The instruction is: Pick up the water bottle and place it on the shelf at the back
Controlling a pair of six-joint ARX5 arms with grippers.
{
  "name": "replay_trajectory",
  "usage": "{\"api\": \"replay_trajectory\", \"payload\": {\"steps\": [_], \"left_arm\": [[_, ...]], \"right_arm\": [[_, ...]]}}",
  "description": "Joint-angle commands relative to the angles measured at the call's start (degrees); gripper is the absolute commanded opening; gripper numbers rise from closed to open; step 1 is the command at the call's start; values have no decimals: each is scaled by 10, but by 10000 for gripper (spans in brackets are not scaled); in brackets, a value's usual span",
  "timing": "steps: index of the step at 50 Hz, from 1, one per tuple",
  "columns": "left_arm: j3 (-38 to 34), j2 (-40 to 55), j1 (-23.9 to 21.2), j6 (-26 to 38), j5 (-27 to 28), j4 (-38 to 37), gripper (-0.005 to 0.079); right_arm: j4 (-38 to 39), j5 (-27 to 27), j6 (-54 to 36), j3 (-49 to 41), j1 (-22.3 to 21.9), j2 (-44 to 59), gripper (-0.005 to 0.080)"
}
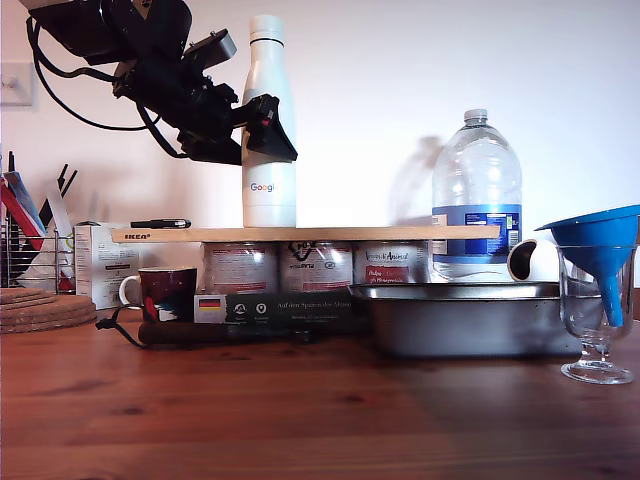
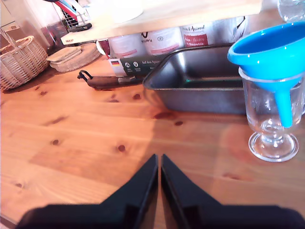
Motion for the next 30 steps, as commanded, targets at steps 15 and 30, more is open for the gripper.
{"api": "replay_trajectory", "payload": {"steps": [15,30], "left_arm": [[6,-14,-4,2,7,5,768],[6,-14,-1,4,12,5,768]], "right_arm": [[0,0,0,-3,3,-4,-12],[0,0,0,-3,3,-3,-12]]}}
